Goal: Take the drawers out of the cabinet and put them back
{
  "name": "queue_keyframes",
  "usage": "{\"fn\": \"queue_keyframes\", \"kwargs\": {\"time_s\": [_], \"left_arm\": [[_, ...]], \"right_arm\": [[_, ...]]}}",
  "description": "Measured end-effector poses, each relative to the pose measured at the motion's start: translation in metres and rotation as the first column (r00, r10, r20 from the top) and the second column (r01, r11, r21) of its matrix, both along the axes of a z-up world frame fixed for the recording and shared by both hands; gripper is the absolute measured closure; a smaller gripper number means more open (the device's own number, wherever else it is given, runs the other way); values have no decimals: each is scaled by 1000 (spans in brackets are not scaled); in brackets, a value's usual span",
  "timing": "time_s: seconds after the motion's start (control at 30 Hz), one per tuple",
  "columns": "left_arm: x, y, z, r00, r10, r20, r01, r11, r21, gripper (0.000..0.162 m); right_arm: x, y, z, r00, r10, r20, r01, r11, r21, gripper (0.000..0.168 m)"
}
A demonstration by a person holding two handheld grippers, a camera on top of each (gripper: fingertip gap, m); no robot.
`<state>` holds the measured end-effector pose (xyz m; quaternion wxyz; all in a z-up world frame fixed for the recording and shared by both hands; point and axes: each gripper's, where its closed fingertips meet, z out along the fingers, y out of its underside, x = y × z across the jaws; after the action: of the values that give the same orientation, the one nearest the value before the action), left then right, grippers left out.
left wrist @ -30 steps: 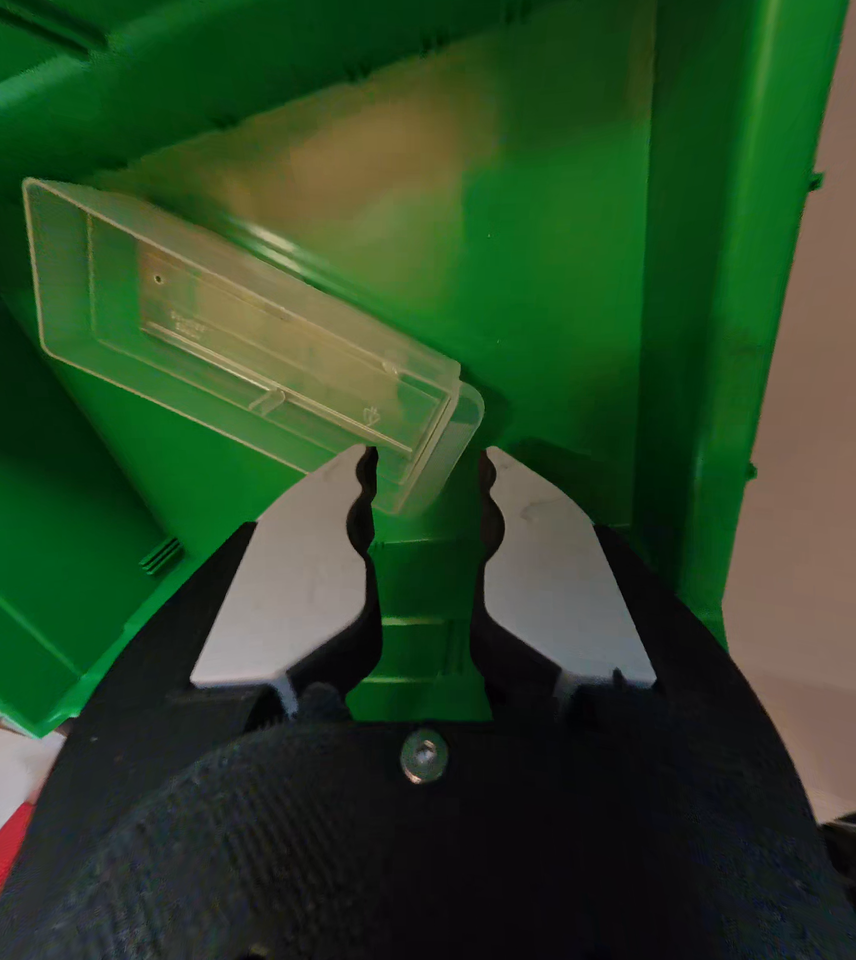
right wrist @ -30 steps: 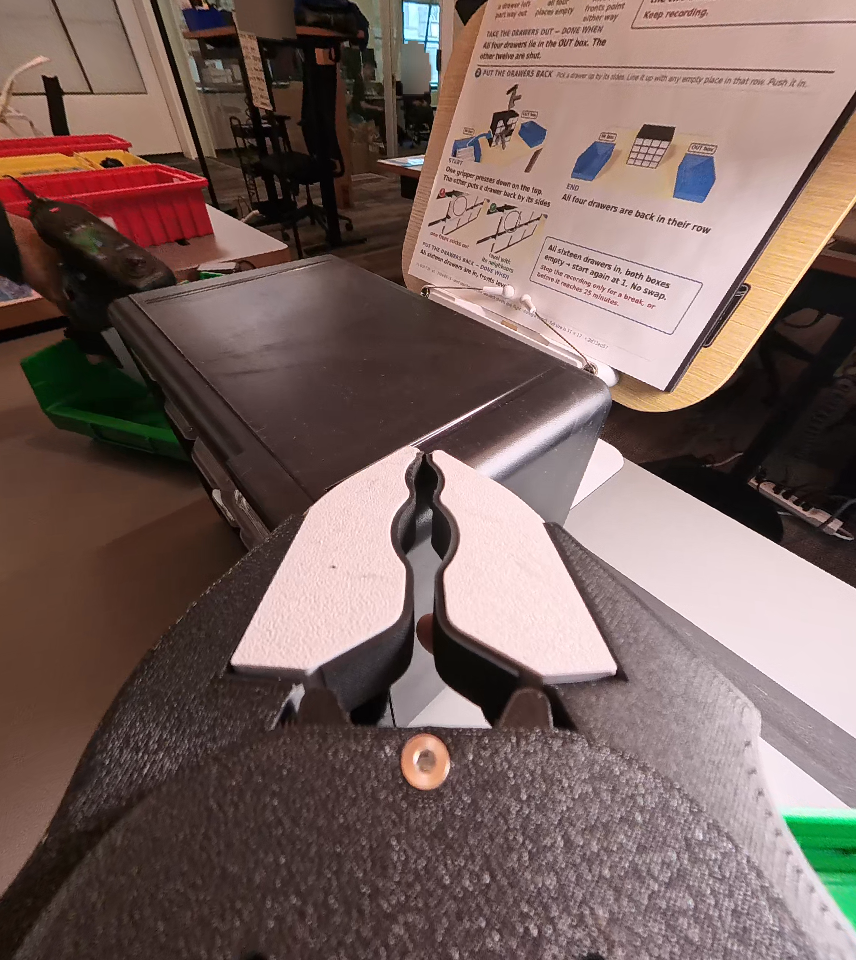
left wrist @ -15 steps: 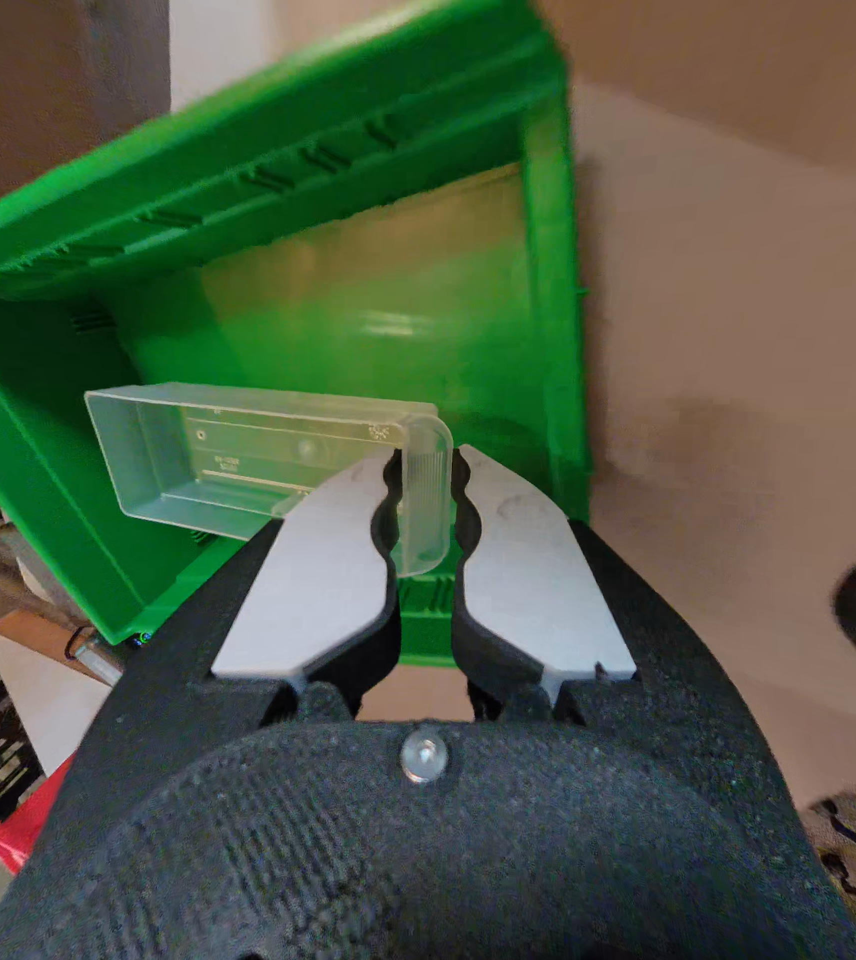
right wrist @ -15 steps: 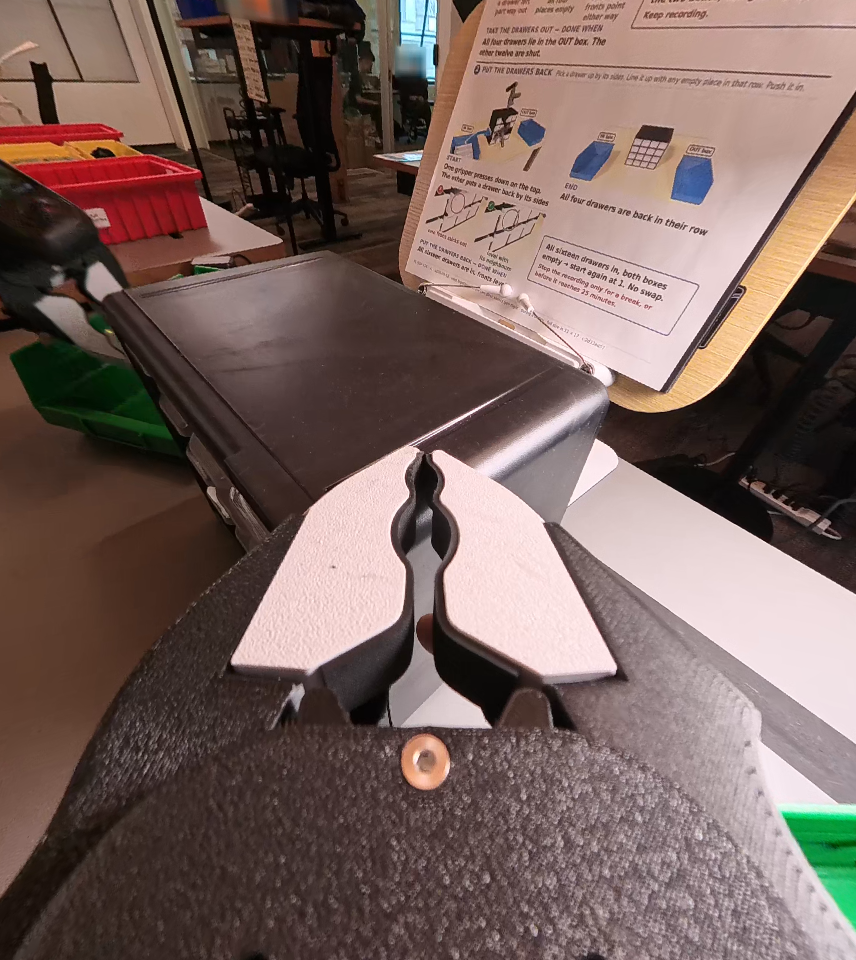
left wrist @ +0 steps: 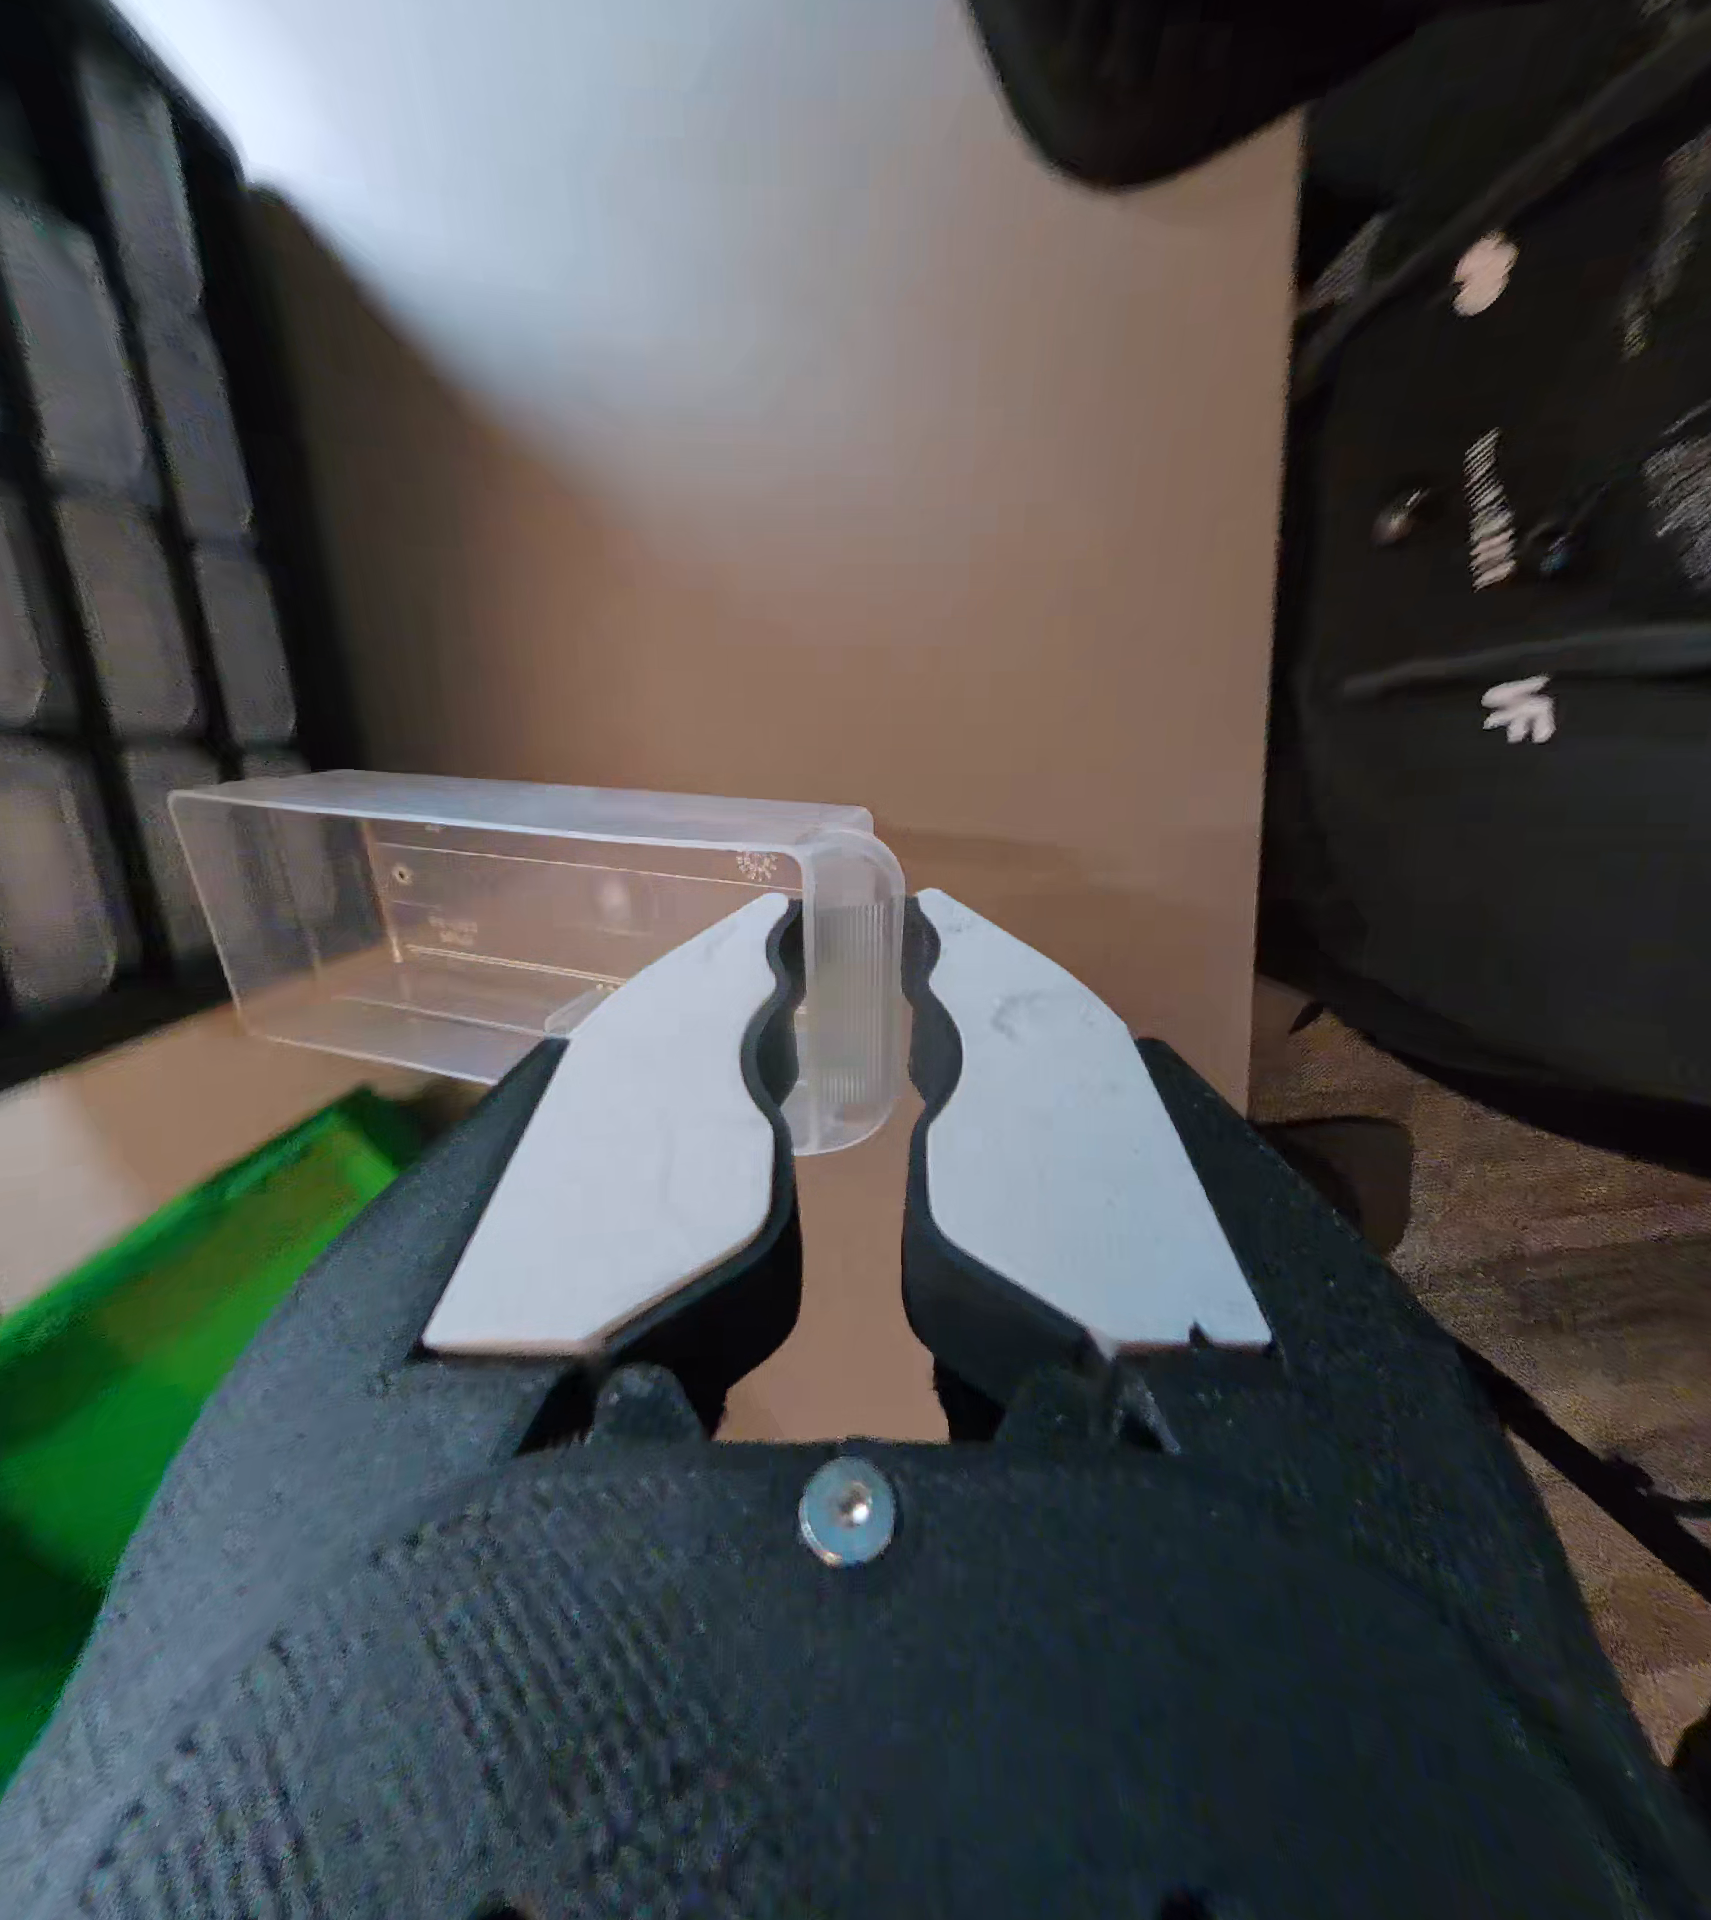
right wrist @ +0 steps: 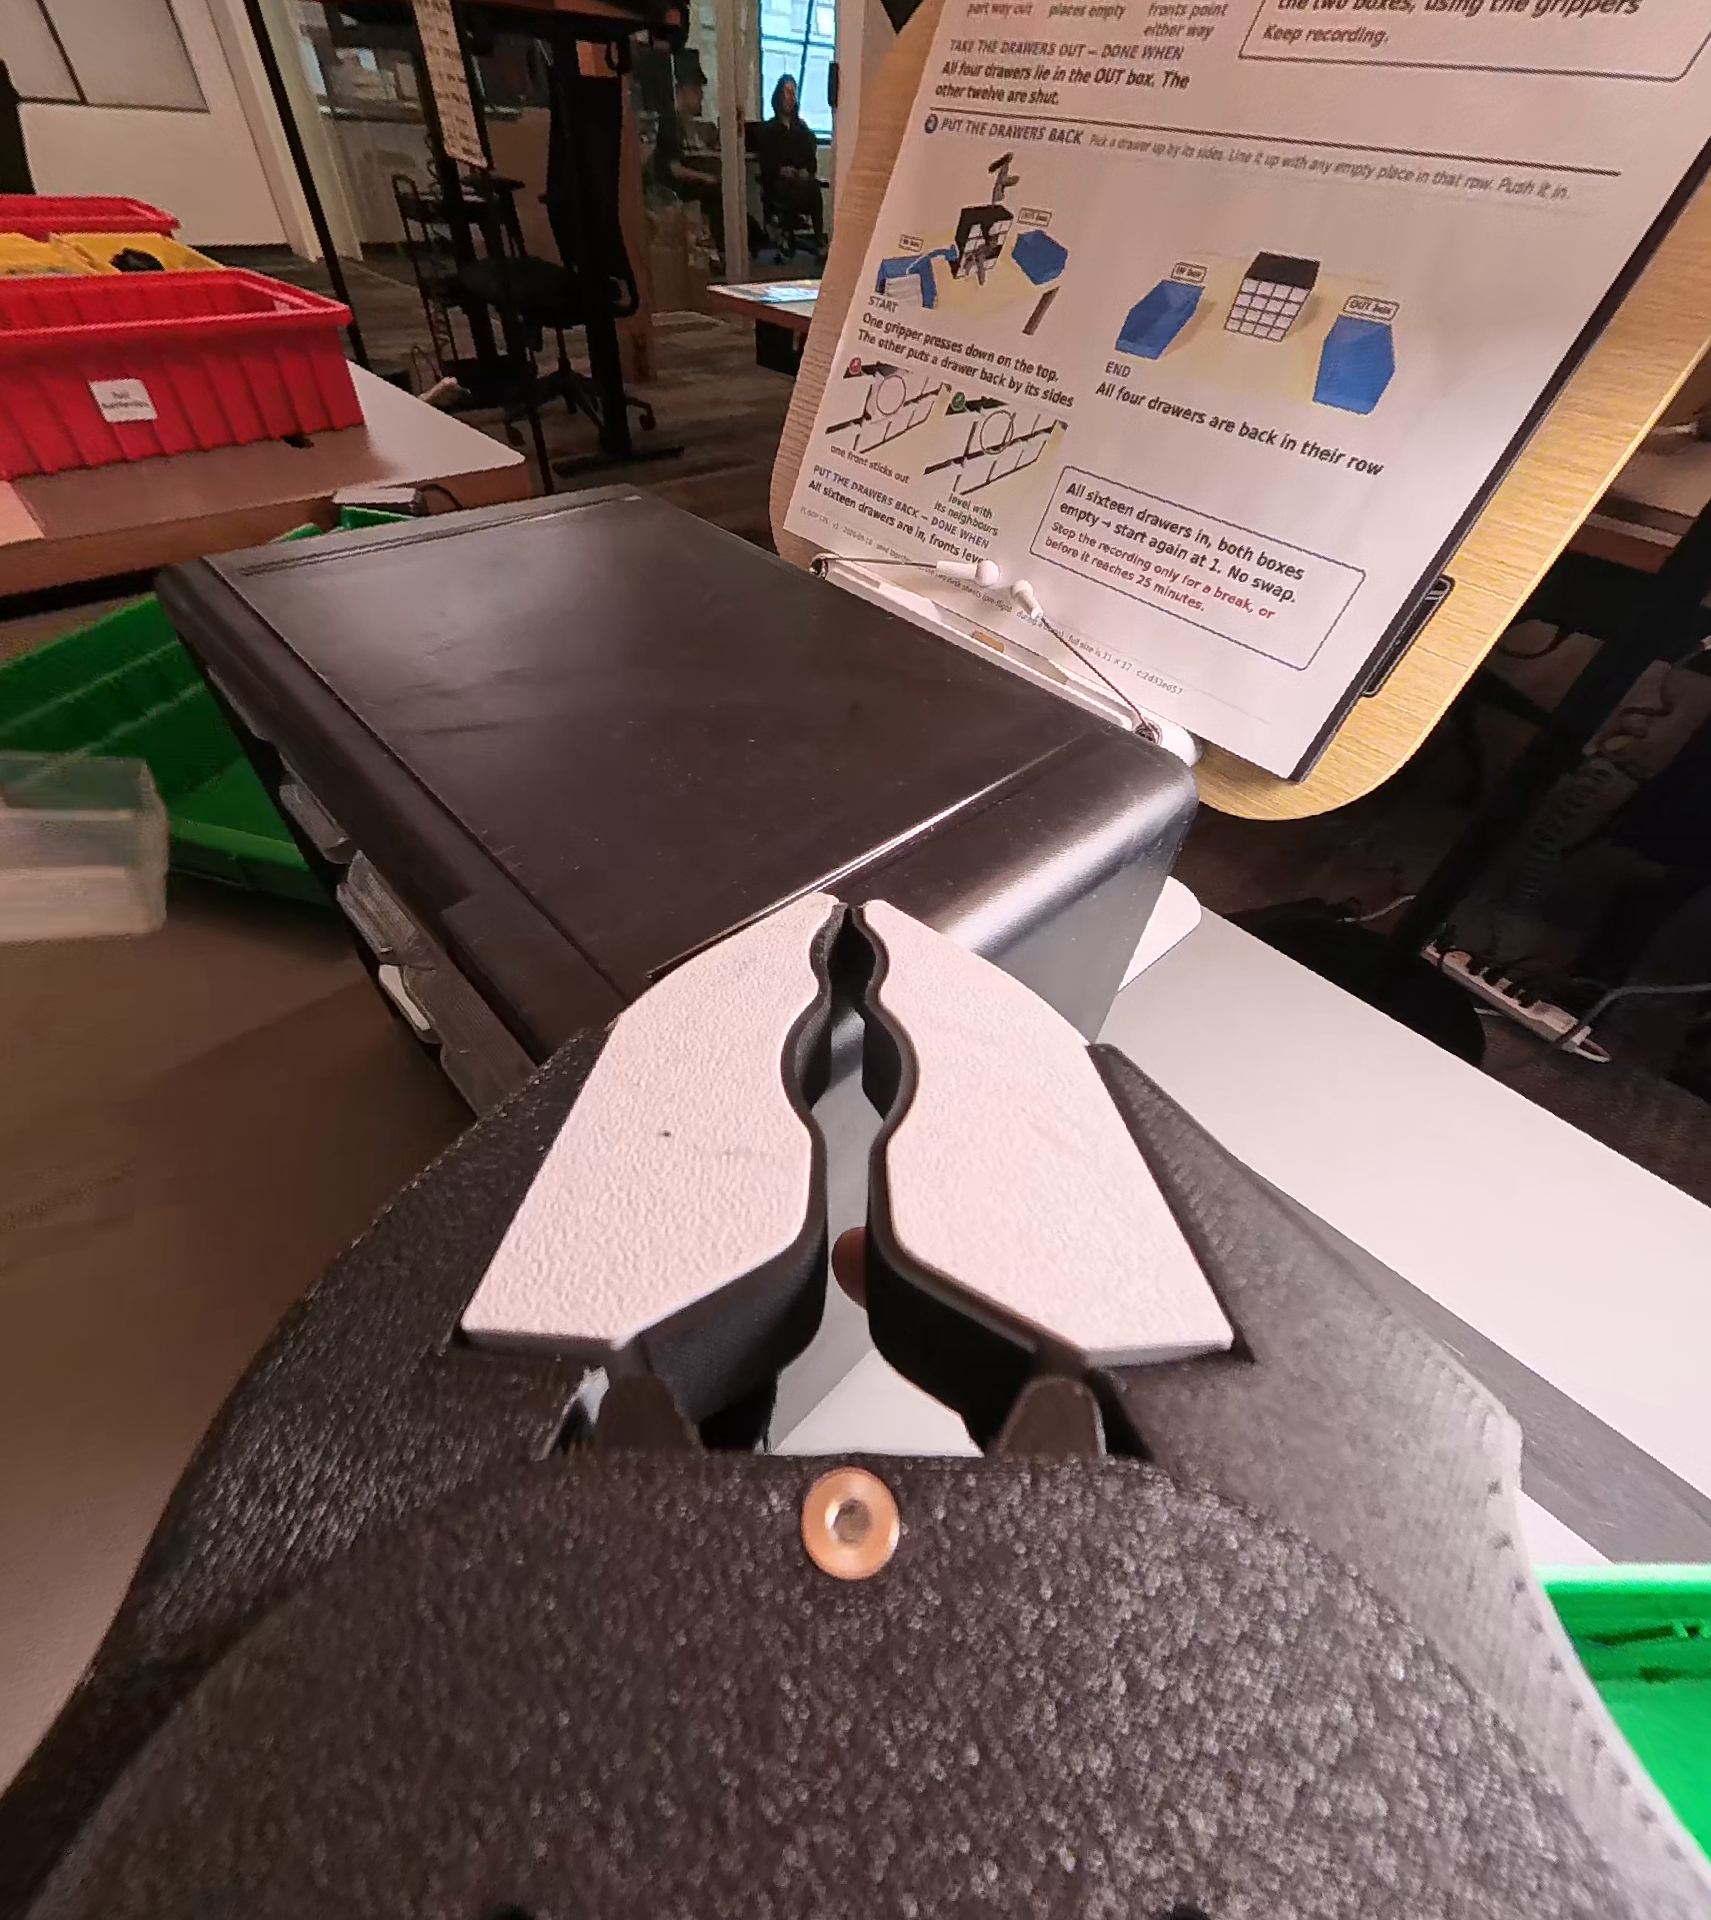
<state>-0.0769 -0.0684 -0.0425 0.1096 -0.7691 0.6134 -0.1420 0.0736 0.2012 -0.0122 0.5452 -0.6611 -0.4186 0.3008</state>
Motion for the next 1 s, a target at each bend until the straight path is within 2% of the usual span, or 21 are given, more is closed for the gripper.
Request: {"fn": "queue_keyframes", "kwargs": {"time_s": [0.17,0.4,0.57,0.83,1.0], "left_arm": [[65,8,-11,992,-75,100,78,997,-26,144],[125,45,-36,992,-90,92,91,996,-12,144],[149,71,-52,997,-61,57,61,998,-13,144],[178,79,-54,996,-86,33,87,996,-3,145],[180,90,-60,1000,-24,0,24,1000,-7,145]], "right_arm": [[0,0,0,1000,-6,15,6,1000,11,168],[0,0,0,1000,2,8,-2,1000,6,168],[0,0,0,1000,1,13,-1,1000,10,168],[0,0,0,1000,1,16,-1,1000,12,168],[0,0,0,1000,-2,22,1,1000,18,168]]}}
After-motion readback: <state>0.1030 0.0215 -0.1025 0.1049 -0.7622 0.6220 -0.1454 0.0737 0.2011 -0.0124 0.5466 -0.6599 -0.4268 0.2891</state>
